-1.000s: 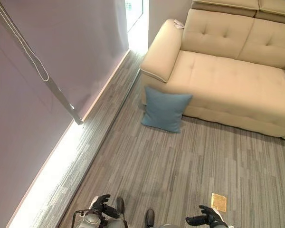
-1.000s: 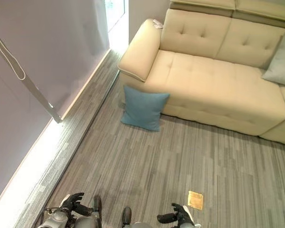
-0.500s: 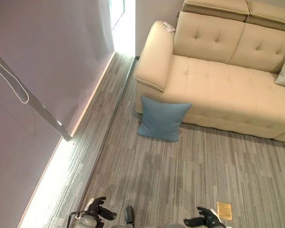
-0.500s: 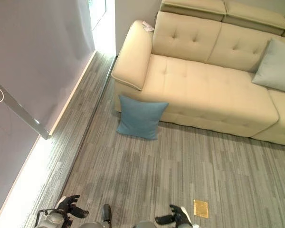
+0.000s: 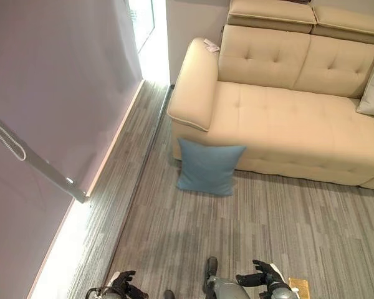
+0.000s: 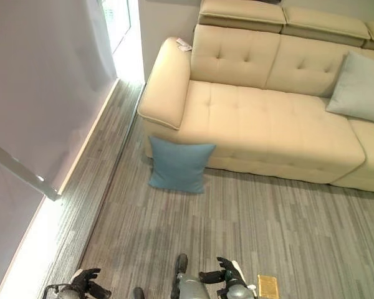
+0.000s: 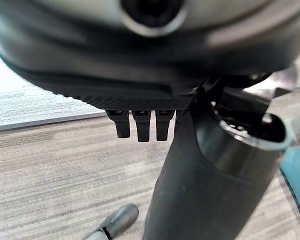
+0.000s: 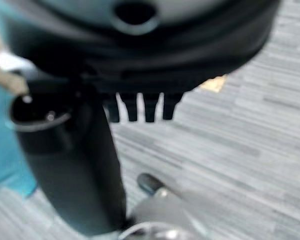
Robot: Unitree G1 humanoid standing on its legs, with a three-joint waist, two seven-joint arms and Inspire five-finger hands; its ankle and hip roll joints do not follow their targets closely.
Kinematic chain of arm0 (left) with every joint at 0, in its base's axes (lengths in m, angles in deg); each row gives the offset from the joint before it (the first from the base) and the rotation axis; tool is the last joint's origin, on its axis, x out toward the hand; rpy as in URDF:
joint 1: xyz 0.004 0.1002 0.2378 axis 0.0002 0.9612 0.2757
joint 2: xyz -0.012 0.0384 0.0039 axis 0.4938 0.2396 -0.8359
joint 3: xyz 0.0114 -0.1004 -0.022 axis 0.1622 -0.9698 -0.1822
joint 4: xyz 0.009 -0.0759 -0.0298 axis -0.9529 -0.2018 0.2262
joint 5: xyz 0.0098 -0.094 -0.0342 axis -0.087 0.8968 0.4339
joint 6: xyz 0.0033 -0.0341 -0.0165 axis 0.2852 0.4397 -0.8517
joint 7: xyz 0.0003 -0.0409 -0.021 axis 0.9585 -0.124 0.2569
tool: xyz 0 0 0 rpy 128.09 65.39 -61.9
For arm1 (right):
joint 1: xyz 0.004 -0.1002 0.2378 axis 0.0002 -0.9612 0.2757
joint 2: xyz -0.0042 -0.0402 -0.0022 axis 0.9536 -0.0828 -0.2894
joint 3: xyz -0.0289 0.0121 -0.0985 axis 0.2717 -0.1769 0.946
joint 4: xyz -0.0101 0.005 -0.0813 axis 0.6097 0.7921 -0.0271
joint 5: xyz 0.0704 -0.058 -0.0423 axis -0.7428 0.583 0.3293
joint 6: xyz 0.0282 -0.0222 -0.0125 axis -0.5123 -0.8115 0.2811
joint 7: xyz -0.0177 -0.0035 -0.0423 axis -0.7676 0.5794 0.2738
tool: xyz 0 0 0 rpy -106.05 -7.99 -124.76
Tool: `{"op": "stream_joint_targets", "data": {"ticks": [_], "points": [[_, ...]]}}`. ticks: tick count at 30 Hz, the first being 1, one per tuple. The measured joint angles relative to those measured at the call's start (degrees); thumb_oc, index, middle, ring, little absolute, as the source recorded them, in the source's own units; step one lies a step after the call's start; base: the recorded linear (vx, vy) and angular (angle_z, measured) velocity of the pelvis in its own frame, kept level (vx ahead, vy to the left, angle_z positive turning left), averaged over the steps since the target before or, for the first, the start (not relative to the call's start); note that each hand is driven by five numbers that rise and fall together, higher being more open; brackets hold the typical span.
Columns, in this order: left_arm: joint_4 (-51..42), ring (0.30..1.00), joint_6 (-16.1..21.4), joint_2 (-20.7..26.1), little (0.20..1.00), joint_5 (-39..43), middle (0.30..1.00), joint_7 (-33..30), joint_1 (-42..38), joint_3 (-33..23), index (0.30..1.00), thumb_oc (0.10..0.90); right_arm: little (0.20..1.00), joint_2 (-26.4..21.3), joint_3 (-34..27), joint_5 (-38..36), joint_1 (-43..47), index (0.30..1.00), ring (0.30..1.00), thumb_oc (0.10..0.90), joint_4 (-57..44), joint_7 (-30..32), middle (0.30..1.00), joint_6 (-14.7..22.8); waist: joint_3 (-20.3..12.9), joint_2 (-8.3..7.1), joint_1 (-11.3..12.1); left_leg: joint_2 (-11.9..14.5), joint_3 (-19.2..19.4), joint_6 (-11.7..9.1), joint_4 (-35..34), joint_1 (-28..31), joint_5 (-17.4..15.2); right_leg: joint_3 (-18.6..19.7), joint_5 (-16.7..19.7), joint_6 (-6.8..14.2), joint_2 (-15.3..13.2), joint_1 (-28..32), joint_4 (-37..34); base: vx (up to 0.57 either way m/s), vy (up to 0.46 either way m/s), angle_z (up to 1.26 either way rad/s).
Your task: Pick up all the scattered cushions and arrange them neatly on the sofa.
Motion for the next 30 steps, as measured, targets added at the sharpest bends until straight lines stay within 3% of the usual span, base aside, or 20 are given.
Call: {"op": "stream_joint_targets", "data": {"ticks": [3, 6, 7, 9, 11, 12, 14, 15, 16, 18, 20, 22, 24, 25, 26, 28, 30], "points": [[-0.05, 0.9, 0.08, -0.49, 0.9, -0.04, 0.9, 0.69, 0.17, -0.06, 0.9, 0.8, 0.9, -0.8, -0.01, 0.12, -1.22, 0.9, 0.9, 0.8, -0.1, 0.01, 0.9, -0.35, -0.02, -0.06, -0.17, 1.51, -0.64, -0.94, 5.01, 0.22, -0.61, -0.23, -0.22, -1.21, 1.76, 4.51, -3.48, 0.17, -0.187, 0.01], [-0.1, 0.9, 0.37, -0.71, 0.9, -0.03, 0.9, 0.96, -0.24, -0.71, 0.9, 0.8, 0.9, -0.92, 0.02, 0.07, -1.58, 0.9, 0.9, 0.8, -0.08, 0.06, 0.9, -0.28, -0.39, -0.98, 0.15, 2.41, -2.04, -5.06, 21.04, -5.58, -2.63, 0.36, -0.53, -2.01, 2.16, 8.67, -7.62, 0.06, -0.169, -0.08], [-0.64, 0.9, 0.57, -0.88, 0.9, 0.09, 0.9, 0.71, -1.07, -0.76, 0.9, 0.8, 0.9, -1.34, 0.04, 0.02, -1.37, 0.9, 0.9, 0.8, -0.07, 0.08, 0.9, -0.04, -0.24, -0.76, 0.81, 3.05, -2.73, -7.38, 30.86, -10.33, -1.76, 0.76, -1.13, -3.74, 2.5, 9.03, -7.7, 0.12, -0.106, -0.15], [-1.23, 0.9, 0.78, -0.91, 0.9, 0.17, 0.9, 0.58, -2.06, -1.06, 0.9, 0.8, 0.9, -1.36, 0.13, -0.25, -0.78, 0.9, 0.9, 0.8, 1.23, 0.08, 0.9, -0.17, 0.14, -1.02, 1.43, 4.05, -2.81, -9.15, 39.96, -15.5, -0.9, 1.55, -1.8, -6.27, 2.88, 9.54, -7.97, 0.11, -0.039, -0.21], [-1.36, 0.9, 0.83, -1.04, 0.9, 0.15, 0.9, 0.66, -2.5, -1.02, 0.9, 0.8, 0.9, -1.36, 0.27, -0.43, -0.63, 0.9, 0.9, 0.8, 1.94, 0.06, 0.9, -0.18, 0.21, -1.12, 1.18, 4.35, -2.51, -8.77, 41.14, -16.2, -1.13, 1.4, -0.92, -7.01, 3.04, 10.19, -8.19, 0.13, 0.006, -0.14], [-1.95, 0.9, 1.27, -1.36, 0.9, 0.15, 0.9, 0.69, -2.7, -0.6, 0.9, 0.8, 0.9, -1.4, 0.26, -0.59, -0.42, 0.9, 0.9, 0.8, 2.18, 0.07, 0.9, -0.18, 0.75, -1.69, 0.97, 4.66, -2.04, -7.94, 34.02, -17.56, -1.52, 2.23, -2.93, -7.29, 3.48, 11.36, -9.14, 0.42, 0.073, -0.1], [-2.29, 0.9, 1.31, -1.13, 0.9, 0.39, 0.9, 0.75, -3.26, -1.13, 0.9, 0.8, 0.9, -1.35, 0.33, -0.68, -0.64, 0.9, 0.9, 0.8, 2.14, 0.06, 0.9, -0.31, 1.56, -2.41, 0.92, 4.88, -1.56, -7.87, 27.7, -18.1, -1.19, 1.68, -2.83, -7.27, 3.79, 12.25, -8.75, 0.41, 0.09, -0.06], [-2.32, 0.9, 1.29, -1.16, 0.9, 0.48, 0.9, 0.67, -3.29, -1.05, 0.9, 0.8, 0.9, -1.63, 1.33, -0.7, -0.79, 0.9, 0.9, 0.8, 2.25, 0.22, 0.9, -0.28, 1.53, -2.52, 0.83, 4.23, -1.4, -8.48, 20.0, -17.89, -1.22, 2.36, -4.78, -5.07, 4.16, 12.49, -9.25, 0.16, 0.049, 0.06], [-2.22, 0.9, 1.28, -1.2, 0.9, 0.31, 0.9, 0.75, -3.9, -0.48, 0.9, 0.8, 0.9, -1.9, 1.36, -0.69, -1.13, 0.9, 0.9, 0.8, 2.23, 0.21, 0.9, -0.3, 1.33, -2.35, 0.82, 4.01, -1.35, -8.19, 13.6, -17.3, -0.44, 2.02, -5.23, -4.5, 4.23, 12.38, -9.21, 0.19, 0.047, 0.1], [-2.73, 0.9, 1.36, -1.31, 0.9, 0.18, 0.9, 0.74, -4.03, -0.52, 0.9, 0.8, 0.9, -2.47, 1.35, -0.7, -0.97, 0.9, 0.9, 0.8, 2.37, 0.24, 0.9, -0.31, 2.35, -1.43, 1.46, 3.78, -1.74, -7.67, 4.27, -18.27, 5.37, 2.07, -5.52, -4.41, 5.87, 13.14, -9.23, 0.29, 0.079, -0.06], [-2.52, 0.9, 1.4, -1.36, 0.9, 1.31, 0.9, 0.83, -4.34, -0.78, 0.9, 0.8, 0.9, -2.38, 1.34, -0.68, -1.19, 0.9, 0.9, 0.8, 3.28, 0.21, 0.9, -0.4, 2.52, -1.28, 2.63, 3.42, -2.07, -8.24, 2.21, -19.92, 8.73, 2.72, -7.36, -5.17, 6.71, 14.75, -9.24, 0.36, 0.164, -0.15], [-2.5, 0.9, 1.46, -1.5, 0.9, 1.26, 0.9, 0.87, -4.11, -1.4, 0.9, 0.8, 0.9, -2.43, 1.19, -0.61, -1.35, 0.9, 0.9, 0.8, 4.35, 0.23, 0.9, -0.39, 2.39, -1.1, 3.91, 3.2, -1.78, -6.64, -0.04, -18.57, 9.83, 3.95, -7.73, -4.18, 6.73, 16.3, -9.17, 0.31, 0.153, -0.42], [-2.25, 0.9, 1.37, -1.72, 0.9, 1.28, 0.9, 0.8, -2.3, -1.75, 0.9, 0.8, 0.9, -2.88, 1.27, -0.43, -1.6, 0.9, 0.9, 0.8, 4.18, 0.23, 0.9, -0.02, 0.73, 0.61, 3.79, 2.74, -2.71, -4.11, 0.88, -17.31, 11.66, 5.53, -9.5, -2.65, 6.78, 18.94, -8.81, 0.25, 0.142, -0.46], [-2.27, 0.9, 1.37, -1.52, 0.9, 1.24, 0.9, 0.81, -1.98, -1.63, 0.9, 0.8, 0.9, -2.54, 1.28, -0.42, -1.66, 0.9, 0.9, 0.8, 4.43, 0.32, 0.9, -0.01, 0.51, 0.31, 3.93, 1.95, -2.37, -1.01, 0.63, -16.15, 13.66, 6.43, -10.26, -1.89, 6.05, 19.91, -8.77, 0.21, 0.164, -0.24], [-2.25, 0.9, 1.27, -1.35, 0.9, 1.23, 0.9, 0.74, -2.09, -1.65, 0.9, 0.8, 0.9, -2.15, 1.53, -0.38, -1.87, 0.9, 0.9, 0.8, 4.37, 0.15, 0.9, -0.01, -0.02, -0.43, 3.98, 0.82, -1.99, -0.64, 0.09, -15.57, 13.42, 6.56, -10.75, -1.1, 4.75, 19.94, -8.28, 0.17, 0.156, -0.18], [-2.32, 0.9, 1.08, -0.99, 0.9, 1.24, 0.9, 0.79, -2.11, -1.38, 0.9, 0.8, 0.9, -1.75, 1.7, -0.16, -1.76, 0.9, 0.9, 0.8, 4.08, 0.02, 0.9, -0.09, 0.0, -0.29, 3.93, -0.53, -0.95, 1.37, -0.47, -14.28, 12.18, 6.48, -13.98, 2.04, 2.39, 17.23, -0.83, 0.14, 0.157, -0.11], [-2.37, 0.9, 1.09, 0.16, 0.9, 1.24, 0.9, 0.73, -2.2, -0.68, 0.9, 0.8, 0.9, -0.8, 1.72, -0.09, -0.92, 0.9, 0.9, 0.8, 3.67, 0.0, 0.9, -0.08, 0.02, -0.08, 4.02, -0.76, -1.2, 2.78, -0.92, -12.51, 11.03, 6.36, -17.57, 5.8, 0.37, 11.8, 13.02, 0.11, 0.138, -0.04]]}}
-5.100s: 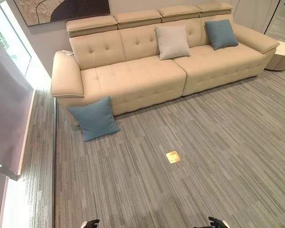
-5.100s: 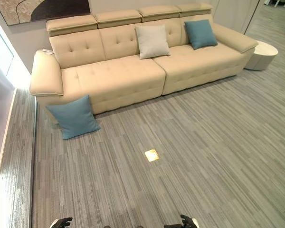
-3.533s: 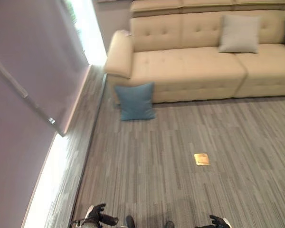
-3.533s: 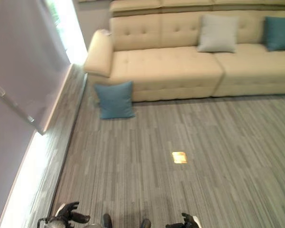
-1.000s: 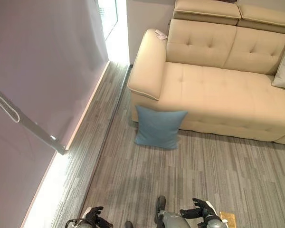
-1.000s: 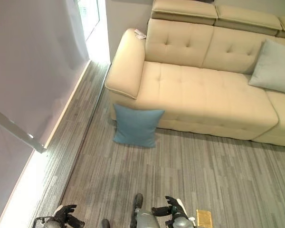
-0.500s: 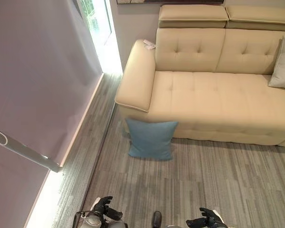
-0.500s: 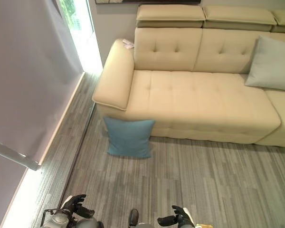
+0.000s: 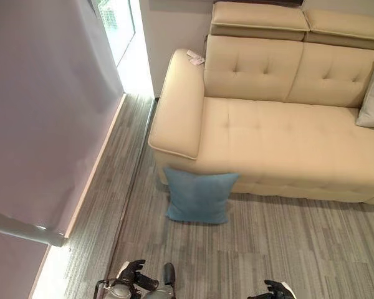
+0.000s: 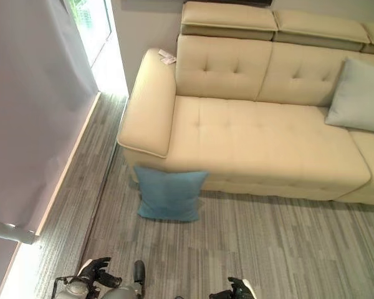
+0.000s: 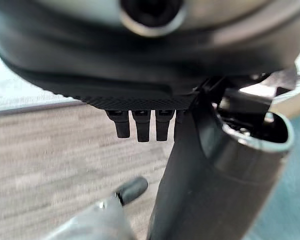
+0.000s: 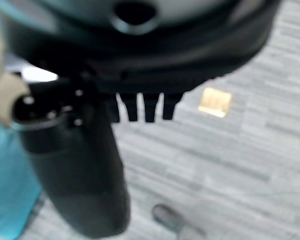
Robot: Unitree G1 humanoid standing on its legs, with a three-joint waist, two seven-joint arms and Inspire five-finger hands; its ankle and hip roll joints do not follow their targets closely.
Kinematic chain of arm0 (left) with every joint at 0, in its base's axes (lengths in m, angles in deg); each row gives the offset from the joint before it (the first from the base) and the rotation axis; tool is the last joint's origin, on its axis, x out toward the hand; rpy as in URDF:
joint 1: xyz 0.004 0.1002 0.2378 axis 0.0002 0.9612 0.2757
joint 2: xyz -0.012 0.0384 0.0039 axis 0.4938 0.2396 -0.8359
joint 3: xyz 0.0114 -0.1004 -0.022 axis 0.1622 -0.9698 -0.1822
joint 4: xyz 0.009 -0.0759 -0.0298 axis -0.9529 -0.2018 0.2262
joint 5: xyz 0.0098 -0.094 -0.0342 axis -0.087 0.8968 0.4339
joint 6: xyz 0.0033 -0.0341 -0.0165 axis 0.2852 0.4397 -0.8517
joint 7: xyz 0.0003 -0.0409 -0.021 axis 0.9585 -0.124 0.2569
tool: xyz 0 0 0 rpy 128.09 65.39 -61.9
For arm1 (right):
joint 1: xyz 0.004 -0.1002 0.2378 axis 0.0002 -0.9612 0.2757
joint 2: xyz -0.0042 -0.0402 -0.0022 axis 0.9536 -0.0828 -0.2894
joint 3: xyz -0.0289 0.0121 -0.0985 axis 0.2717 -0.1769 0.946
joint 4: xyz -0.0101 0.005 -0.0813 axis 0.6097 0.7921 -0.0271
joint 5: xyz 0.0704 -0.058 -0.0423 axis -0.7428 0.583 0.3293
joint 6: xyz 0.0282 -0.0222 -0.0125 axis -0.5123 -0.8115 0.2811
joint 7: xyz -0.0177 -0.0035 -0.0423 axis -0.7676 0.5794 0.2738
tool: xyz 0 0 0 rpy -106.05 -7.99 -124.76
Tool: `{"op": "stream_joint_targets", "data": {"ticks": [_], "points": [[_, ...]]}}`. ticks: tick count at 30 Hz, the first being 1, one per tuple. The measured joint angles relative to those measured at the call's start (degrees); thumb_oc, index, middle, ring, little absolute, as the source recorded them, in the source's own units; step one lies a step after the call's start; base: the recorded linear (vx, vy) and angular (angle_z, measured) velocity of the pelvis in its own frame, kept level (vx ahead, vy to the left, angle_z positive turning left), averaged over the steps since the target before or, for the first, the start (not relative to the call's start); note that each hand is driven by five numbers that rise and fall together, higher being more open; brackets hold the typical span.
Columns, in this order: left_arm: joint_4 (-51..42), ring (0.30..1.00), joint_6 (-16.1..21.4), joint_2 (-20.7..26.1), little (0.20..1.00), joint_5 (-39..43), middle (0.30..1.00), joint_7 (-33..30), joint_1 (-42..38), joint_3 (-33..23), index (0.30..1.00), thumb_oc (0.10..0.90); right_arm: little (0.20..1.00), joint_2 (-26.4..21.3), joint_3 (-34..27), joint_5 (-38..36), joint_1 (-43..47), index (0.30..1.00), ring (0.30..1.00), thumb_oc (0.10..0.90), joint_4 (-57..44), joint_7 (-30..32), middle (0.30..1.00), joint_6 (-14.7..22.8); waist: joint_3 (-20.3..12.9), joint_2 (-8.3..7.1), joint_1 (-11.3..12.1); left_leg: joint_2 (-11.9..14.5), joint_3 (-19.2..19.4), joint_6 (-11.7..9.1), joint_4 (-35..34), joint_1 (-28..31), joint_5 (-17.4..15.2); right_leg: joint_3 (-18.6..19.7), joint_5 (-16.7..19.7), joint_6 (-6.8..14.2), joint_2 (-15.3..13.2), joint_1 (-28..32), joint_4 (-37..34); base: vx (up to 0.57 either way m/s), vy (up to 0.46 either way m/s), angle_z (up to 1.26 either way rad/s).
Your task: Pick up all the scattered cushions and arrange them neatly on the sofa.
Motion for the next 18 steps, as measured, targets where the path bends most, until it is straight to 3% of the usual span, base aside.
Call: {"op": "stream_joint_targets", "data": {"ticks": [1, 3, 4, 5, 7, 10, 11, 12, 13, 14, 16, 18], "points": [[0.03, 0.9, -0.04, 0.62, 0.9, -0.01, 0.9, 0.02, -0.42, 0.08, 0.9, 0.8, 0.9, 0.38, 0.02, 0.02, 0.12, 0.9, 0.9, 0.8, -0.68, -0.02, 0.9, 0.03, 0.04, -0.18, -0.14, -0.37, -0.36, 1.49, -0.17, 1.08, -1.3, 0.09, -1.0, 1.89, -0.97, -2.82, 6.74, 0.09, 0.096, 0.03], [0.0, 0.9, -0.06, 1.18, 0.9, -0.01, 0.9, -0.04, -0.07, 0.16, 0.9, 0.8, 0.9, 0.5, -0.03, 0.05, 0.2, 0.9, 0.9, 0.8, -2.34, 0.03, 0.9, 0.32, 0.19, -0.58, -0.24, -1.57, -0.55, 2.49, -0.25, 2.64, -2.09, 0.06, -1.67, 3.26, -3.4, -6.38, 16.51, 0.19, 0.108, 0.1], [-0.19, 0.9, -0.04, 1.24, 0.9, -0.01, 0.9, -0.12, -0.6, 0.18, 0.9, 0.8, 0.9, 0.49, -0.04, 0.05, 1.21, 0.9, 0.9, 0.8, -3.57, 0.01, 0.9, 0.46, 0.66, 0.19, -0.16, -1.79, -0.72, 4.42, -0.42, 4.02, -3.83, -0.22, -1.63, 3.25, -4.55, -9.56, 19.46, 0.32, 0.092, 0.07], [-0.17, 0.9, -0.06, 1.2, 0.9, 0.0, 0.9, -0.09, -0.39, 0.19, 0.9, 0.8, 0.9, 0.49, -0.04, 0.05, 1.41, 0.9, 0.9, 0.8, -4.08, 0.02, 0.9, 0.54, 0.93, 0.61, -0.41, -1.79, -1.04, 4.01, -0.41, 4.5, -3.82, -0.53, -1.75, 2.99, -4.91, -10.34, 19.2, 0.25, 0.049, 0.03], [-0.12, 0.9, -0.37, 1.06, 0.9, 0.0, 0.9, -0.05, -0.32, 0.41, 0.9, 0.8, 0.9, 0.71, 0.11, 0.18, 2.01, 0.9, 0.9, 0.8, -4.27, 0.0, 0.9, 1.02, 1.33, 1.38, -0.76, -1.42, -1.48, 4.24, -0.87, 5.89, -5.24, -3.52, -0.81, 1.23, -5.55, -11.95, 11.58, 0.23, -0.021, 0.1], [0.65, 0.9, -0.76, 1.15, 0.9, -0.02, 0.9, -0.05, -0.06, 0.58, 0.9, 0.8, 0.9, 0.78, -0.15, 0.06, 2.79, 0.9, 0.9, 0.8, -4.43, 0.01, 0.9, 1.12, 2.18, 0.81, -1.74, -1.16, -1.69, 3.12, -0.87, 7.45, -6.3, -4.89, 3.13, -0.6, -5.13, -15.05, 1.87, 0.23, -0.053, 0.06], [0.81, 0.9, -1.01, 1.15, 0.9, -0.07, 0.9, 0.02, 0.18, 0.65, 0.9, 0.8, 0.9, 0.78, -0.1, 0.07, 2.83, 0.9, 0.9, 0.8, -4.51, 0.01, 0.9, 1.13, 2.36, 0.42, -1.93, -1.13, -1.75, 2.76, -0.87, 8.07, -6.5, -4.99, 5.21, -0.47, -4.88, -15.29, -1.32, 0.21, -0.07, 0.05], [1.03, 0.9, -0.98, 1.04, 0.9, -0.09, 0.9, 0.0, 0.5, 0.66, 0.9, 0.8, 0.9, 0.78, -0.17, 0.06, 2.77, 0.9, 0.9, 0.8, -4.44, 0.03, 0.9, 1.23, 2.39, -0.24, -1.83, -1.06, -1.85, 1.87, -0.87, 8.86, -7.33, -5.12, 9.5, -0.16, -4.66, -15.41, -5.21, 0.21, -0.068, 0.19], [1.03, 0.9, -0.98, 0.85, 0.9, -0.15, 0.9, 0.04, 0.95, 0.67, 0.9, 0.8, 0.9, 0.76, -0.23, 0.08, 2.42, 0.9, 0.9, 0.8, -4.35, 0.03, 0.9, 1.24, 2.19, -0.67, -2.22, -0.82, -3.22, 0.75, -0.87, 9.39, -8.11, -5.44, 14.4, -0.43, -4.31, -14.19, -7.93, 0.26, -0.091, 0.24], [0.92, 0.9, -0.98, 0.78, 0.9, -0.15, 0.9, 0.07, 1.21, 0.67, 0.9, 0.8, 0.9, 0.76, -0.22, 0.08, 2.18, 0.9, 0.9, 0.8, -4.17, 0.02, 0.9, 1.08, 2.1, -0.75, -2.28, -0.49, -3.49, -0.09, -0.8, 9.6, -8.01, -5.51, 16.2, -1.58, -3.55, -12.89, -9.68, 0.19, -0.073, 0.28], [0.53, 0.9, -0.89, 0.67, 0.9, -0.33, 0.9, 0.06, 2.12, 0.52, 0.9, 0.8, 0.9, 0.45, -0.25, 0.17, 1.58, 0.9, 0.9, 0.8, -4.04, 0.01, 0.9, 0.38, 2.05, -0.39, -2.25, 1.66, -3.36, -2.6, 0.75, 10.15, -9.19, -6.18, 16.86, -4.76, -1.0, -10.23, -11.79, 0.19, -0.087, 0.09], [0.67, 0.9, -0.86, 0.43, 0.9, -0.73, 0.9, 0.13, 2.31, 0.17, 0.9, 0.8, 0.9, -0.21, -0.83, 0.17, 1.08, 0.9, 0.9, 0.8, -4.0, 0.04, 0.9, 0.31, 1.97, -0.11, -2.7, 2.82, -3.51, -3.58, 1.58, 10.36, -9.71, -6.33, 15.69, -6.17, 0.07, -8.69, -12.02, 0.17, -0.096, 0.11]]}}
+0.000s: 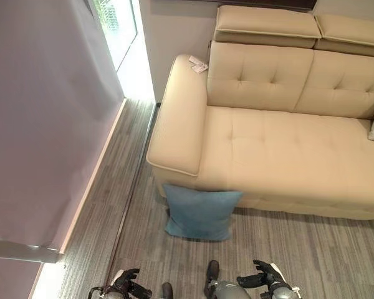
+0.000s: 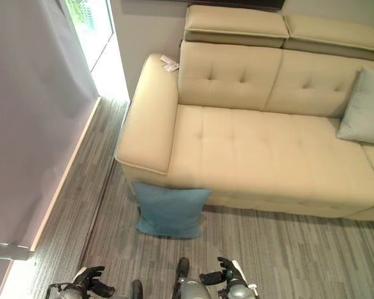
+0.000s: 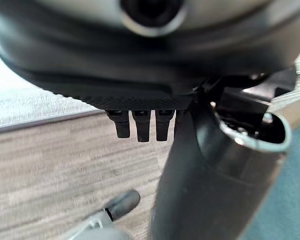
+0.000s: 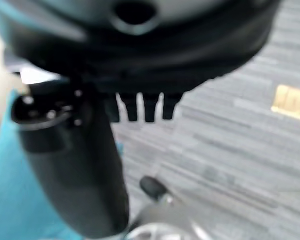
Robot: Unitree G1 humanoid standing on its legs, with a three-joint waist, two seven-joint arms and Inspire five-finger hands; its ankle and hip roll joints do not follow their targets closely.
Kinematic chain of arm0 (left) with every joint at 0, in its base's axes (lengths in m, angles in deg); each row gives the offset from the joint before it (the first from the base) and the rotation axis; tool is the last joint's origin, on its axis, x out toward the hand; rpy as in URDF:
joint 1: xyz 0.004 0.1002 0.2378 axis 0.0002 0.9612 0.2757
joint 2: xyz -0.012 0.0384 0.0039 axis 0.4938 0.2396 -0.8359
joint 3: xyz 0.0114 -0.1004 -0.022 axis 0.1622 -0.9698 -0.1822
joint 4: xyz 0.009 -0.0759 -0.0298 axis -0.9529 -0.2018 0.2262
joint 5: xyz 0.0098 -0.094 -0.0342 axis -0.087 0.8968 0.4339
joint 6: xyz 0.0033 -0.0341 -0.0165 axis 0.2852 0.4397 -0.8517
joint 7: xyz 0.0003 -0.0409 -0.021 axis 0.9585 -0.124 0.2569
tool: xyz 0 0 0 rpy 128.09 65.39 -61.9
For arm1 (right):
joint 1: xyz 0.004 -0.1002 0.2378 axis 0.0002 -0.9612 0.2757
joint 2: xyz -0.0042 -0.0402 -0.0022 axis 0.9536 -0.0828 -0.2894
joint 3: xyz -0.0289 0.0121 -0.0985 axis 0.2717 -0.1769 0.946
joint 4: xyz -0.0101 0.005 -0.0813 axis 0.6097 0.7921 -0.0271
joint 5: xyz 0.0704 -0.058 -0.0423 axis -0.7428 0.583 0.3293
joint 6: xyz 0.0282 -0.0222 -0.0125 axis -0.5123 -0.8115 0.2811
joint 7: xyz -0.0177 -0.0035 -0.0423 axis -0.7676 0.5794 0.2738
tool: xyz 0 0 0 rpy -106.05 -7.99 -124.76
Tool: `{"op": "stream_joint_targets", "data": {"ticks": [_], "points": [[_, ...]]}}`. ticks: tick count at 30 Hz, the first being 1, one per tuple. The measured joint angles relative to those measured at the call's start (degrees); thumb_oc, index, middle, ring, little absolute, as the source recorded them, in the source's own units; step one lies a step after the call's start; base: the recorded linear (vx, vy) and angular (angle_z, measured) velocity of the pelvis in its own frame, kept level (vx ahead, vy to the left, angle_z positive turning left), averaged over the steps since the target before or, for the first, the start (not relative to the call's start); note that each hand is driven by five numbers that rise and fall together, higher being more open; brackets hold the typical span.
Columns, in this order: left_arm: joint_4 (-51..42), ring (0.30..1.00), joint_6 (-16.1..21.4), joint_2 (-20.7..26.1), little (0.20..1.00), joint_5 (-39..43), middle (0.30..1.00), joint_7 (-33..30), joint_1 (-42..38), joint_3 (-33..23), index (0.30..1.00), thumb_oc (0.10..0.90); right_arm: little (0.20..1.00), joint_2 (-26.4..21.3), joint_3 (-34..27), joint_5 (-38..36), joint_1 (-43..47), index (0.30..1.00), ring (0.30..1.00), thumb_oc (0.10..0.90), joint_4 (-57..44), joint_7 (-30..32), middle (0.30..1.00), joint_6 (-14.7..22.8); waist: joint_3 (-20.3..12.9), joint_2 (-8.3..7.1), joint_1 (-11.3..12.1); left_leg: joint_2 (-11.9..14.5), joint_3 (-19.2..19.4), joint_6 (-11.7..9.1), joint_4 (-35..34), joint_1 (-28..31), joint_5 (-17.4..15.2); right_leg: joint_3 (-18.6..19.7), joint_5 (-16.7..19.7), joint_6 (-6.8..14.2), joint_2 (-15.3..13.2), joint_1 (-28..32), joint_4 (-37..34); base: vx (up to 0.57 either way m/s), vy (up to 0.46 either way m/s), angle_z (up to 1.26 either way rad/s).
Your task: Pick up all the scattered cushions and arrange them neatly on the sofa.
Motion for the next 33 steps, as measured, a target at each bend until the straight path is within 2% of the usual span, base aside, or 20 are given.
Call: {"op": "stream_joint_targets", "data": {"ticks": [4, 5, 7, 9, 11, 12, 13, 15, 17, 20, 23, 24, 25, 27, 30, 31, 33], "points": [[-0.02, 0.9, 0.05, -0.39, 0.9, -0.43, 0.9, 0.15, -0.86, -0.04, 0.9, 0.8, 0.9, -1.11, -0.9, -0.02, -0.29, 0.9, 0.9, 0.8, 0.03, -0.03, 0.9, -0.06, -0.13, 0.48, -0.58, 0.91, -0.29, -1.05, 1.99, -0.44, -0.54, -0.18, -0.71, -0.02, 0.98, 1.13, -0.76, 0.13, -0.122, 0.04], [0.04, 0.9, 0.05, -0.66, 0.9, -0.43, 0.9, 0.14, -1.1, -0.05, 0.9, 0.8, 0.9, -1.39, -0.94, -0.05, -0.28, 0.9, 0.9, 0.8, 0.02, -0.03, 0.9, -0.05, -0.09, 0.93, -0.62, 1.28, -0.8, -2.04, 2.85, -0.7, -0.9, -0.16, -1.32, 0.19, 1.34, 1.53, -0.76, 0.09, -0.213, 0.3], [0.19, 0.9, 0.15, -1.03, 0.9, -0.4, 0.9, 0.16, -2.42, -0.17, 0.9, 0.8, 0.9, -1.29, -0.86, -0.56, -1.16, 0.9, 0.9, 0.8, 0.16, -0.06, 0.9, -0.05, 0.0, 0.35, -0.49, 0.5, -1.81, -5.37, 13.63, -6.19, -1.72, 0.61, -2.97, 0.33, 0.97, 2.15, -1.16, 0.03, -0.178, 0.54], [-0.06, 0.9, 0.31, -1.31, 0.9, -0.25, 0.9, 0.15, -3.19, -0.15, 0.9, 0.8, 0.9, -1.22, -0.81, -0.63, -1.52, 0.9, 0.9, 0.8, 0.27, -0.06, 0.9, -0.01, 0.01, -0.41, -0.1, -0.26, -1.31, -7.59, 21.14, -10.52, -0.55, 1.62, -2.19, -1.1, -0.02, 2.65, -2.75, 0.07, -0.09, 0.34], [-0.09, 0.9, 0.79, -1.48, 0.9, 0.76, 0.9, -0.03, -2.71, -0.71, 0.9, 0.8, 0.9, -1.19, -0.77, -1.02, -1.3, 0.9, 0.9, 0.8, 0.21, -0.05, 0.9, 0.09, 0.16, -0.62, 0.48, 0.67, -0.63, -7.32, 24.83, -12.21, -0.51, 1.43, -2.35, -2.62, 0.75, 5.04, -5.12, 0.2, -0.043, 0.17], [-0.02, 0.9, 1.01, -1.45, 0.9, 0.68, 0.9, -0.07, -2.99, -0.59, 0.9, 0.8, 0.9, -1.24, -0.78, -1.27, -1.22, 0.9, 0.9, 0.8, 0.26, -0.01, 0.9, 0.07, 0.09, -0.91, 0.72, 1.81, 2.43, -6.79, 24.24, -12.67, -0.86, 1.06, -2.89, -3.64, 1.06, 6.29, -6.83, 0.24, -0.006, 0.23], [-0.03, 0.9, 1.01, -1.48, 0.9, 0.69, 0.9, -0.06, -3.25, -0.4, 0.9, 0.8, 0.9, -1.29, -0.77, -1.31, -1.2, 0.9, 0.9, 0.8, 0.24, -0.01, 0.9, 0.07, 0.19, -1.38, 0.68, 1.98, 3.55, -6.54, 21.94, -13.23, -0.94, 1.03, -2.96, -3.74, 1.01, 6.36, -7.61, 0.2, 0.033, 0.21], [-0.27, 0.9, 0.98, -1.43, 0.9, 0.73, 0.9, -0.06, -3.61, -0.2, 0.9, 0.8, 0.9, -1.35, -0.78, -1.57, -1.23, 0.9, 0.9, 0.8, 0.3, -0.01, 0.9, 0.05, 0.42, -1.87, 0.68, 1.99, 3.41, -5.16, 13.75, -13.38, 0.07, 0.77, -2.57, -3.73, 1.28, 6.45, -8.94, 0.23, 0.085, 0.17], [-0.31, 0.9, 0.97, -1.42, 0.9, 0.73, 0.9, -0.04, -3.29, -0.07, 0.9, 0.8, 0.9, -1.35, -0.79, -1.76, -1.72, 0.9, 0.9, 0.8, 0.62, 0.0, 0.9, 0.0, 0.3, -1.77, 0.78, 2.31, 2.92, -6.12, 5.21, -12.76, 2.24, 1.2, -2.29, -3.42, 2.49, 7.22, -10.03, 0.24, 0.096, 0.15], [-0.55, 0.9, 1.04, -0.95, 0.9, 0.89, 0.9, -0.12, -3.3, -0.23, 0.9, 0.8, 0.9, -1.3, -0.87, -1.79, -1.5, 0.9, 0.9, 0.8, 2.4, 0.04, 0.9, -0.09, 0.4, -1.54, 1.37, 2.77, 1.95, -7.61, 0.12, -13.21, 5.05, 2.67, -2.36, -3.54, 3.88, 8.24, -10.2, 0.24, 0.126, -0.13], [-0.38, 0.9, 1.03, -1.14, 0.9, 0.86, 0.9, -0.04, -2.38, -0.46, 0.9, 0.8, 0.9, -1.7, -0.93, -1.77, -2.05, 0.9, 0.9, 0.8, 2.38, 0.06, 0.9, 0.05, -0.18, -0.61, 1.13, 2.74, 1.96, -6.86, 0.83, -12.32, 5.71, 4.87, -2.62, -3.32, 4.58, 9.97, -9.87, 0.25, 0.19, -0.52], [-0.32, 0.9, 1.01, -1.36, 0.9, 0.71, 0.9, 0.02, -2.16, -0.07, 0.9, 0.8, 0.9, -1.96, -0.87, -1.77, -2.12, 0.9, 0.9, 0.8, 2.33, 0.07, 0.9, 0.05, -1.02, 0.28, 1.12, 2.65, 1.92, -6.3, 1.68, -12.05, 6.11, 5.95, -2.99, -2.73, 4.84, 10.03, -9.89, 0.16, 0.141, -0.67], [-0.09, 0.9, 0.99, -1.34, 0.9, 0.71, 0.9, 0.06, -1.94, -0.08, 0.9, 0.8, 0.9, -1.77, -0.85, -1.77, -2.1, 0.9, 0.9, 0.8, 2.35, 0.08, 0.9, 0.03, -1.21, 0.6, 1.06, 2.45, 2.43, -2.63, 2.08, -11.68, 7.97, 6.81, -3.42, -1.91, 4.68, 9.75, -8.91, 0.1, 0.087, -0.6], [-0.16, 0.9, 0.91, -0.97, 0.9, 0.7, 0.9, 0.06, -2.23, -0.07, 0.9, 0.8, 0.9, -1.04, -0.82, -1.76, -2.92, 0.9, 0.9, 0.8, 2.29, -0.04, 0.9, 0.01, -1.28, 0.15, 0.99, 0.98, 3.92, -0.99, 2.06, -10.92, 7.37, 7.96, -4.53, -0.1, 2.73, 8.35, -5.77, 0.12, 0.128, -0.26], [-0.74, 0.9, 0.87, -0.29, 0.9, 0.74, 0.9, -0.09, -2.36, -0.18, 0.9, 0.8, 0.9, -0.35, -0.73, -1.53, -3.08, 0.9, 0.9, 0.8, 2.27, -0.12, 0.9, -0.2, -1.29, 0.11, 1.38, -0.84, 5.35, 0.75, 2.22, -9.86, 5.88, 8.5, -6.01, 0.98, 0.59, 6.86, -2.29, 0.14, 0.178, -0.25], [-0.64, 0.9, 0.86, 0.12, 0.9, 0.77, 0.9, -0.1, -2.19, -0.17, 0.9, 0.8, 0.9, -0.28, -0.74, -1.28, -1.98, 0.9, 0.9, 0.8, 2.37, -0.16, 0.9, -0.23, -1.18, 0.31, 1.69, -0.86, 6.0, 1.4, 1.67, -9.07, 5.2, 8.8, -6.71, 2.11, 0.29, 5.68, 0.5, 0.05, 0.12, -0.51], [-0.49, 0.9, 0.3, 0.86, 0.9, 0.81, 0.9, -0.1, -2.1, -0.15, 0.9, 0.8, 0.9, -0.29, -0.72, -1.13, -0.02, 0.9, 0.9, 0.8, 2.07, -0.11, 0.9, -0.21, -1.12, 0.82, 1.97, -0.63, 7.76, 1.71, 0.36, -7.99, 4.98, 9.41, -8.52, 4.85, -0.57, 0.11, 11.13, 0.05, 0.086, -0.45]]}}
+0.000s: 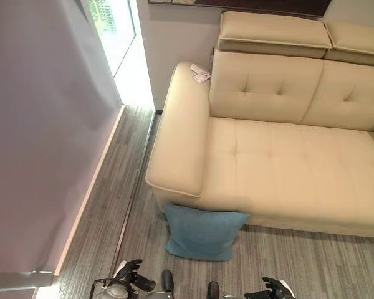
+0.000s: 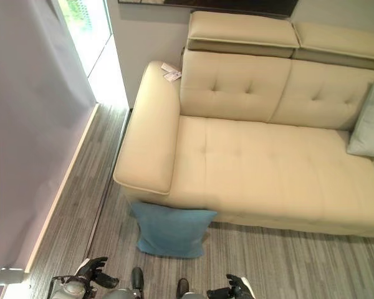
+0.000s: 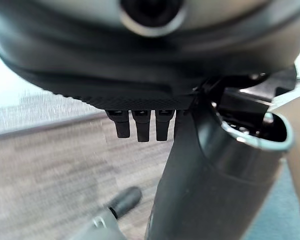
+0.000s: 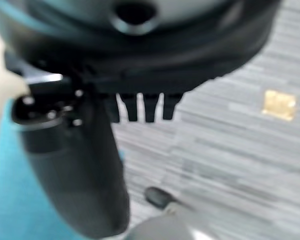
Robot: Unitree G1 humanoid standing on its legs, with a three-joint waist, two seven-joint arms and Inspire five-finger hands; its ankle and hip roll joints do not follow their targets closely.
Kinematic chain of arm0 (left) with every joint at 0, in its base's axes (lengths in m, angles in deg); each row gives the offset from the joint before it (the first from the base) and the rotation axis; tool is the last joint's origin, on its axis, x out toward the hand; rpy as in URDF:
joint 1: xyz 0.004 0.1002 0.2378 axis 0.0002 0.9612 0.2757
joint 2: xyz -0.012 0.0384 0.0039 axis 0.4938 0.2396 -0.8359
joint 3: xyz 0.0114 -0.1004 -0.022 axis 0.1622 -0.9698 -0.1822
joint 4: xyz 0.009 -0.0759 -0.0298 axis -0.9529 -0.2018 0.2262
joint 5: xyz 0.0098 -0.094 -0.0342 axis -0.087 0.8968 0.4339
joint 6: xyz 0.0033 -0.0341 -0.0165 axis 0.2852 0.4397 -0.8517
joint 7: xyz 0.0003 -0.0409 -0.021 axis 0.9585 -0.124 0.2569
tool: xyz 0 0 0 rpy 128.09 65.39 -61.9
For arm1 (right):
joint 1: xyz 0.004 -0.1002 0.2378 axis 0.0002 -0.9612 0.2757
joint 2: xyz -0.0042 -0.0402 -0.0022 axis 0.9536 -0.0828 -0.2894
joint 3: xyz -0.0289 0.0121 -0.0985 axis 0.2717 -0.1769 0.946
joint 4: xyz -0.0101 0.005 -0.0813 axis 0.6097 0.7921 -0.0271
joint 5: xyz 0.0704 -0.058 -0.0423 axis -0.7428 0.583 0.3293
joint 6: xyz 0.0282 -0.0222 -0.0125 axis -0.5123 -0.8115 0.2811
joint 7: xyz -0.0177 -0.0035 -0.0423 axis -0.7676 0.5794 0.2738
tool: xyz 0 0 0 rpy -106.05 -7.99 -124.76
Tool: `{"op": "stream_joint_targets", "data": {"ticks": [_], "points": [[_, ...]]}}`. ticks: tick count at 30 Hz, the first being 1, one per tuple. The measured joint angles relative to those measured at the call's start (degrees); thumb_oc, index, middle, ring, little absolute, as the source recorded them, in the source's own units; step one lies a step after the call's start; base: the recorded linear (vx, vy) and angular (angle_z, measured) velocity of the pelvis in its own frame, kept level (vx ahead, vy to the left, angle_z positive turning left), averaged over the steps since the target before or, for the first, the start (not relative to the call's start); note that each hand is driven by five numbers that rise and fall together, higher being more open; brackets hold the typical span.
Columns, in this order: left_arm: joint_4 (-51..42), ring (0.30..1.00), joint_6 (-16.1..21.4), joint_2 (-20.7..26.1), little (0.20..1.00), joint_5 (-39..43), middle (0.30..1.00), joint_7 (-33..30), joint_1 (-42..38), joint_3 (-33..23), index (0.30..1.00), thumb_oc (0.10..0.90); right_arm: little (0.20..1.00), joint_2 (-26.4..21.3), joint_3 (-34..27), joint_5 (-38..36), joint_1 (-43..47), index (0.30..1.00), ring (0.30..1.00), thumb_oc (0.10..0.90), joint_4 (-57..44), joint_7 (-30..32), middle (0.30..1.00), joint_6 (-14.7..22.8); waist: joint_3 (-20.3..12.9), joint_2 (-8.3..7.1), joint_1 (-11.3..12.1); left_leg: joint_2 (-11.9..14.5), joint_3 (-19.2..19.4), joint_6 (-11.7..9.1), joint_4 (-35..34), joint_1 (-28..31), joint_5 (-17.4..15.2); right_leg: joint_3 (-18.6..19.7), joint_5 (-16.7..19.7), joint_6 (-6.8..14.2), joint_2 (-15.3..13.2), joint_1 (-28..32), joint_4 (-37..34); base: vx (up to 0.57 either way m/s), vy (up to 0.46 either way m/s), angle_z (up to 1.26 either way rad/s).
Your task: Pick up all the scattered cushions and arrange them neatly on the sofa.
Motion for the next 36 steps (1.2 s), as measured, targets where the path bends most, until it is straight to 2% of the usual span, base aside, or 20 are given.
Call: {"op": "stream_joint_targets", "data": {"ticks": [2, 3, 4, 5, 6, 7, 8, 9, 11, 15, 18, 20, 22, 24, 25, 28, 29, 32, 34, 36], "points": [[-0.13, 0.9, -0.14, 0.82, 0.9, 0.04, 0.9, -0.11, -0.36, 0.0, 0.9, 0.8, 0.9, 0.27, 0.04, 0.04, 0.51, 0.9, 0.9, 0.8, -0.87, 0.02, 0.9, 0.19, 0.22, -0.45, 0.01, -0.3, 0.13, 0.82, 0.19, 0.46, -0.73, -0.33, -2.66, 2.09, -1.67, -3.87, 7.9, 0.09, 0.056, -0.08], [-0.24, 0.9, -0.1, 1.08, 0.9, 0.06, 0.9, -0.14, -0.33, 0.03, 0.9, 0.8, 0.9, 0.39, 0.1, 0.1, 0.51, 0.9, 0.9, 0.8, -1.0, 0.04, 0.9, 0.16, 0.23, -0.66, 0.25, -0.63, 0.21, 1.64, -0.04, 0.65, -1.37, -1.31, -3.06, 2.5, -2.82, -4.67, 8.92, 0.12, -0.031, -0.01], [-0.22, 0.9, -0.11, 1.66, 0.9, 0.11, 0.9, -0.18, -0.18, -0.01, 0.9, 0.8, 0.9, 0.87, 0.24, 0.23, 0.64, 0.9, 0.9, 0.8, -1.66, 0.07, 0.9, 0.19, 0.56, -1.65, 0.59, -1.35, 0.48, 1.83, -0.19, 1.27, -1.5, -3.39, -3.37, 2.37, -5.53, -5.1, 7.93, 0.17, -0.05, -0.08], [-0.1, 0.9, -0.12, 1.8, 0.9, 0.16, 0.9, -0.19, -0.23, -0.02, 0.9, 0.8, 0.9, 0.92, 0.65, 0.36, 0.64, 0.9, 0.9, 0.8, -2.0, 0.03, 0.9, 0.21, 0.68, -1.85, 0.59, -1.4, 0.48, 1.97, -0.51, 1.43, -1.73, -4.92, -3.3, 2.11, -6.65, -5.43, 5.9, 0.13, -0.051, -0.08], [0.0, 0.9, -0.16, 1.89, 0.9, 0.2, 0.9, -0.22, -0.06, -0.02, 0.9, 0.8, 0.9, 0.95, 1.04, 0.42, 0.83, 0.9, 0.9, 0.8, -2.06, 0.03, 0.9, 0.26, 0.8, -1.93, 0.72, -1.35, 0.56, 1.86, -0.83, 1.55, -1.64, -6.69, -2.94, 1.75, -7.33, -5.46, 3.17, 0.12, -0.063, -0.04], [0.36, 0.9, -0.34, 1.91, 0.9, 0.18, 0.9, -0.16, 0.33, 0.0, 0.9, 0.8, 0.9, 0.99, 1.09, 0.53, 0.83, 0.9, 0.9, 0.8, -2.12, 0.05, 0.9, 0.26, 1.04, -1.9, 0.55, -1.41, 0.56, 1.63, -1.03, 1.57, -1.48, -8.0, -0.97, 1.97, -7.59, -5.09, -2.32, 0.07, -0.043, 0.0], [0.47, 0.9, -0.43, 1.88, 0.9, 0.17, 0.9, -0.12, 0.5, 0.0, 0.9, 0.8, 0.9, 0.97, 1.03, 0.52, 0.87, 0.9, 0.9, 0.8, -2.23, 0.05, 0.9, 0.24, 1.11, -2.04, 0.53, -1.49, 0.51, 1.33, -1.04, 1.66, -1.29, -7.67, 0.49, 2.03, -7.79, -4.74, -4.14, 0.12, -0.072, 0.18], [0.47, 0.9, -0.41, 1.86, 0.9, 0.14, 0.9, -0.09, 0.98, 0.01, 0.9, 0.8, 0.9, 0.97, 0.93, 0.53, 0.45, 0.9, 0.9, 0.8, -2.01, 0.07, 0.9, 0.22, 1.13, -2.18, 0.45, -1.68, -0.18, 0.72, -1.01, 1.85, -0.91, -7.57, 5.34, 1.55, -7.16, -3.26, -7.21, 0.05, -0.031, 0.24], [0.02, 0.9, -0.37, 1.43, 0.9, 0.14, 0.9, -0.09, 1.7, 0.02, 0.9, 0.8, 0.9, 0.62, 0.9, 0.59, 0.36, 0.9, 0.9, 0.8, -1.87, 0.07, 0.9, 0.02, 1.14, -1.46, 0.63, -0.46, -0.96, 0.36, -0.97, 1.93, -0.97, -7.77, 8.0, -0.49, -4.99, -1.04, -11.21, 0.05, -0.07, 0.1], [-0.13, 0.9, -0.28, 1.45, 0.9, 0.09, 0.9, -0.18, 1.52, 0.05, 0.9, 0.8, 0.9, 0.04, 0.86, 0.58, 0.63, 0.9, 0.9, 0.8, -2.15, 0.16, 0.9, 0.2, 1.11, -1.22, 0.6, 1.47, -1.28, -0.81, 0.08, 0.86, -1.33, -8.22, 9.5, -1.94, -2.22, 0.31, -15.2, 0.01, -0.077, -0.03], [-0.6, 0.9, -0.17, 1.05, 0.9, 0.17, 0.9, -0.18, 0.06, 0.09, 0.9, 0.8, 0.9, -1.1, 0.88, 0.57, 0.63, 0.9, 0.9, 0.8, -2.13, 0.2, 0.9, 0.24, 1.2, -0.68, 0.4, 2.05, -2.29, -1.82, 1.17, -1.22, -1.42, -9.25, 9.56, -2.02, -1.94, -0.35, -16.08, -0.07, -0.063, 0.14], [-2.87, 0.9, 0.29, 0.53, 0.9, 2.28, 0.9, -0.81, -1.2, 0.09, 0.9, 0.8, 0.9, -2.39, 0.85, 0.12, 1.22, 0.9, 0.9, 0.8, -2.12, 0.68, 0.9, 0.35, 1.86, 0.02, 0.6, 2.49, -3.01, -2.96, 3.72, -5.1, -1.72, -9.51, 9.47, -2.07, -1.54, -3.04, -15.37, -0.18, -0.078, 0.14], [-4.36, 0.9, 0.97, 0.2, 0.9, 4.42, 0.9, -1.48, -3.48, 0.09, 0.9, 0.8, 0.9, -3.29, 0.82, -0.6, 3.61, 0.9, 0.9, 0.8, -2.48, 1.69, 0.9, 0.52, 3.79, 0.8, 0.56, 2.6, -3.59, -3.3, 5.43, -8.62, -1.53, -9.51, 9.78, -2.49, -1.65, -6.28, -13.88, -0.17, -0.06, 0.07], [-7.58, 0.9, 2.33, 0.28, 0.9, 8.94, 0.9, -2.92, -5.86, -0.08, 0.9, 0.8, 0.9, -4.26, -0.2, -2.34, 5.77, 0.9, 0.9, 0.8, -4.92, 3.19, 0.9, 1.45, 6.72, 1.35, 0.43, 2.55, -4.41, -3.42, 8.01, -14.15, -1.49, -9.56, 9.15, -3.03, -2.39, -12.08, -9.98, -0.09, -0.045, 0.07], [-8.63, 0.9, 2.7, 0.42, 0.9, 9.96, 0.9, -3.41, -6.78, -0.07, 0.9, 0.8, 0.9, -4.4, -0.28, -2.72, 6.85, 0.9, 0.9, 0.8, -5.52, 3.66, 0.9, 1.59, 8.11, 1.28, 0.42, 2.53, -4.43, -3.53, 8.47, -15.32, -1.4, -9.39, 9.04, -3.18, -2.63, -13.64, -8.89, -0.16, -0.048, 0.04], [-15.45, 0.9, 5.39, 1.16, 0.9, 16.26, 0.9, -5.84, -8.6, -0.1, 0.9, 0.8, 0.9, -4.76, -1.27, -4.41, 10.16, 0.9, 0.9, 0.8, -12.21, 7.3, 0.9, 3.41, 11.35, 0.88, 0.18, 2.24, -5.01, -3.33, 12.69, -24.04, -1.58, -9.14, 7.39, -3.5, -4.13, -23.07, -2.16, -0.13, -0.014, 0.12], [-16.46, 0.9, 6.83, 1.38, 0.9, 19.24, 0.9, -6.79, -11.0, -0.21, 0.9, 0.8, 0.9, -4.79, -1.42, -4.58, 13.2, 0.9, 0.9, 0.8, -13.03, 9.09, 0.9, 3.93, 13.53, 0.62, 0.15, 2.2, -5.47, -3.17, 15.31, -27.72, -1.8, -9.13, 6.7, -4.11, -4.8, -26.64, 0.84, -0.16, -0.012, 0.17], [-17.04, 0.9, 7.44, 2.08, 0.9, 23.88, 0.9, -8.66, -15.74, -0.21, 0.9, 0.8, 0.9, -4.58, -1.95, -6.07, 18.83, 0.9, 0.9, 0.8, -15.86, 11.82, 0.9, 4.86, 15.24, -0.27, -0.28, 2.43, -6.23, -2.87, 21.05, -36.02, -2.65, -8.98, 6.13, -5.28, -5.68, -34.48, 6.14, -0.14, 0.002, 0.11], [-19.15, 0.9, 8.33, 2.81, 0.9, 25.98, 0.9, -8.77, -16.55, -0.16, 0.9, 0.8, 0.9, -4.82, -2.86, -7.04, 20.97, 0.9, 0.9, 0.8, -17.55, 13.09, 0.9, 6.65, 15.33, -0.32, -1.01, 2.35, -6.58, -2.88, 24.39, -40.69, -3.76, -8.73, 4.81, -5.96, -6.42, -38.85, 9.47, -0.11, -0.004, 0.09], [-22.67, 0.9, 8.97, 3.88, 0.9, 28.5, 0.9, -8.96, -19.29, 0.07, 0.9, 0.8, 0.9, -5.79, -2.91, -8.96, 25.02, 0.9, 0.9, 0.8, -20.19, 14.92, 0.9, 7.54, 15.35, -0.32, -1.16, 2.32, -7.47, -2.64, 29.12, -47.87, -4.77, -8.39, 4.15, -6.41, -7.37, -45.56, 13.87, -0.06, 0.003, 0.08]]}}
